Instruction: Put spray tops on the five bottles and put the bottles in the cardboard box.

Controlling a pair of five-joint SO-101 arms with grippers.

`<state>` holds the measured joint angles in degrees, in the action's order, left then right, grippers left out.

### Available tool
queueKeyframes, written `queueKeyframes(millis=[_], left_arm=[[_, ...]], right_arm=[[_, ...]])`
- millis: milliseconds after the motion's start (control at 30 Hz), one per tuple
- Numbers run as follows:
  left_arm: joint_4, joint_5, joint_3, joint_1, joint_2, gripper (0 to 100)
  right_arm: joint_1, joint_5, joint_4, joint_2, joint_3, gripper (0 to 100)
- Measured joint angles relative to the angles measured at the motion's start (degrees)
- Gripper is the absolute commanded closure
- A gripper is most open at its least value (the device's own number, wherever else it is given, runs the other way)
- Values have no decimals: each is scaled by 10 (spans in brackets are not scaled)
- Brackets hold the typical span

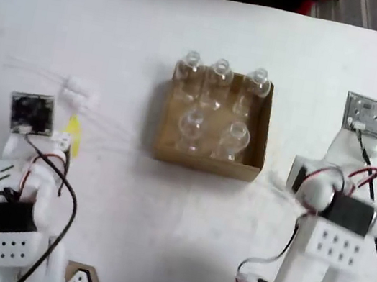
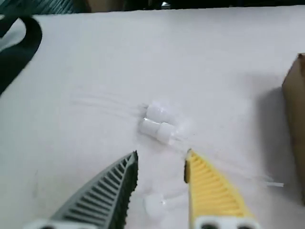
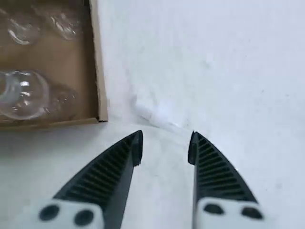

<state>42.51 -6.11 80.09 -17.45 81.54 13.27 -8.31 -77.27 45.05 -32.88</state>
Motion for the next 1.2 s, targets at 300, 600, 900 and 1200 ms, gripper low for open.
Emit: queueKeyframes(millis=[300,600,900,1200], left_arm=[[200,-46,-237,29,-1,870],[350,-33,-545,28,-320,867],[565,-426,-960,14,-788,871],[553,-672,-1276,-23,-1181,797]], right_arm=[[55,92,77,-108,-47,858],[54,105,212,-108,-166,858],[44,105,270,-115,-198,858],[31,105,280,-115,-208,858]])
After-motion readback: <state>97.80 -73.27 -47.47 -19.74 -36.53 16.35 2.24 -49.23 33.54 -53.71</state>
